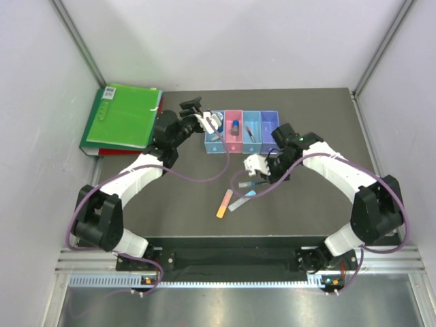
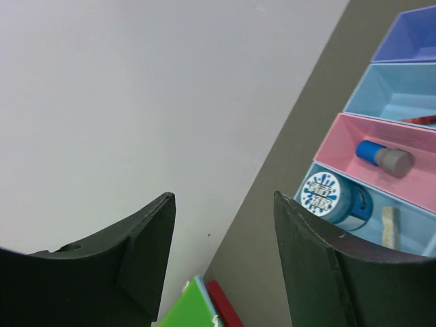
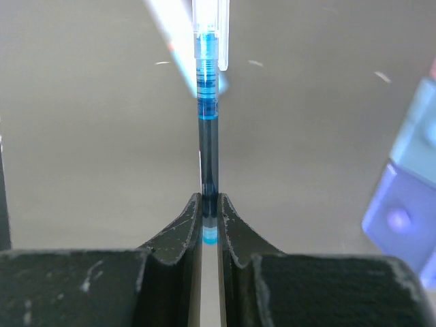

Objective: Sort the stationery into containers
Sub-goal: Pick up the pen from the center of the board, then place the pen in the storage box.

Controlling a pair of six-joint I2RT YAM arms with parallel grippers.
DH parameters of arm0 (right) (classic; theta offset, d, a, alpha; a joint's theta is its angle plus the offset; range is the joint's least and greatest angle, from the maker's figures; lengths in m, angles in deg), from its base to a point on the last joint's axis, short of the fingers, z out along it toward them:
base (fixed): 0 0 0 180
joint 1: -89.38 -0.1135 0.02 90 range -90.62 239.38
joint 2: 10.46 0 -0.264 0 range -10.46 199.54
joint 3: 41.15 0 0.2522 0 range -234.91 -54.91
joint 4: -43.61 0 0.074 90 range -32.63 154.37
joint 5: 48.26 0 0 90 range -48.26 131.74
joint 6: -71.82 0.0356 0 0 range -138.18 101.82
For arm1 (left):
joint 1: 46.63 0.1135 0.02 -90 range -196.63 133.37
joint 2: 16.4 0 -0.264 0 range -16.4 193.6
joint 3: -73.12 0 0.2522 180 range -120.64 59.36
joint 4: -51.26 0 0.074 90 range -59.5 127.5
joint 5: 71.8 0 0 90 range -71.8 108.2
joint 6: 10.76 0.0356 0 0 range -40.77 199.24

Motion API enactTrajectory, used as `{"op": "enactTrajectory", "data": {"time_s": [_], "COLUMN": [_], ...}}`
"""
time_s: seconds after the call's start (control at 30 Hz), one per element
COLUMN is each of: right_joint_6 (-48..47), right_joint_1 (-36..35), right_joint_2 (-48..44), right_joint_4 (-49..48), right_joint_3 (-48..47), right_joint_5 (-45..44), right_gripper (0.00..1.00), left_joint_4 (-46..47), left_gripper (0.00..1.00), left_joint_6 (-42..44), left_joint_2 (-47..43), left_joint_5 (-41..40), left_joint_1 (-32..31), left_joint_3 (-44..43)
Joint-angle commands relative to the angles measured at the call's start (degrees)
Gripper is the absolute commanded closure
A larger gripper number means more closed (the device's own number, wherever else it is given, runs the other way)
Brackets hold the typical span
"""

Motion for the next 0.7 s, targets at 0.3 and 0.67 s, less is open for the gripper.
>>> {"op": "enactTrajectory", "data": {"time_s": [0.3, 0.67], "right_joint_6": [30.9, 66.8], "right_joint_1": [8.3, 12.5], "right_joint_2": [9.3, 19.5], "right_joint_4": [-8.6, -31.3], "right_joint_3": [-21.2, -30.4], "right_joint_5": [10.2, 10.4], "right_gripper": [1.00, 1.00], "left_joint_4": [8.4, 7.4], "left_gripper": [0.36, 0.36], "left_joint_6": [-2.2, -1.8], "left_joint_2": [-5.3, -6.5], "left_joint_5": [-8.6, -10.1], "left_joint_1": [0.2, 0.2], "left_joint_3": [3.2, 4.0]}}
